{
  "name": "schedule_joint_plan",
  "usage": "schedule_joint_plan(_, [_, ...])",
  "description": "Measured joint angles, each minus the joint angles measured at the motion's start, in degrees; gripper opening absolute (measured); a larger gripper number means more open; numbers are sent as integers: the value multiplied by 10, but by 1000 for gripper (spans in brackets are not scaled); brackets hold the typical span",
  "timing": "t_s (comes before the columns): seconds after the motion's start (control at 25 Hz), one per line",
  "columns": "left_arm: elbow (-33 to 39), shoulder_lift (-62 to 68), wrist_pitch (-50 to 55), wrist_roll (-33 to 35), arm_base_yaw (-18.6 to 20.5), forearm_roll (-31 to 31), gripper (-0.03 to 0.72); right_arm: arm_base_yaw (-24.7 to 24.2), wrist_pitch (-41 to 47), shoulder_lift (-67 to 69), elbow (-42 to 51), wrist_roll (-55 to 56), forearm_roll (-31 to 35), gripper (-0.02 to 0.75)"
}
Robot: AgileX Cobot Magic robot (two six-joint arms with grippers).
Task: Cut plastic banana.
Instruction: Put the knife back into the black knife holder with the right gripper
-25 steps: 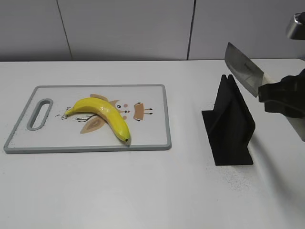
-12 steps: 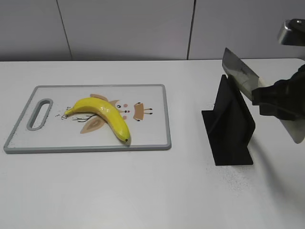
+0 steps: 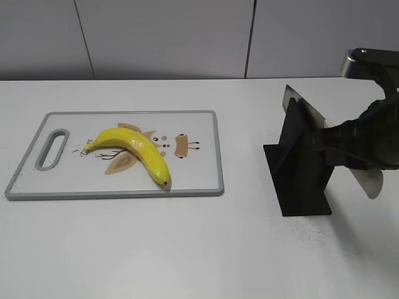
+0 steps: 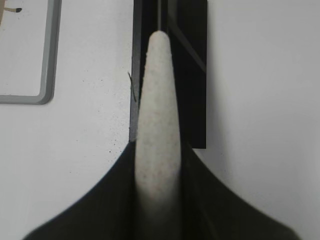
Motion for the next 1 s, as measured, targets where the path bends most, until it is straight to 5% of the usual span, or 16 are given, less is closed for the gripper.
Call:
schedule_joint_plan(0.16, [0,0,0,0,0,0,516,0,0,0,0,-1,2,179])
schedule_joint_plan(0.4, [0,0,0,0,0,0,516,0,8,1,-18,-10,3,580])
schedule_joint_plan(0.48, [0,0,0,0,0,0,516,0,28,1,-40,-25,3,637])
schedule_joint_plan(1.0, [0,0,0,0,0,0,516,0,314,-79,-129,-268,97,601])
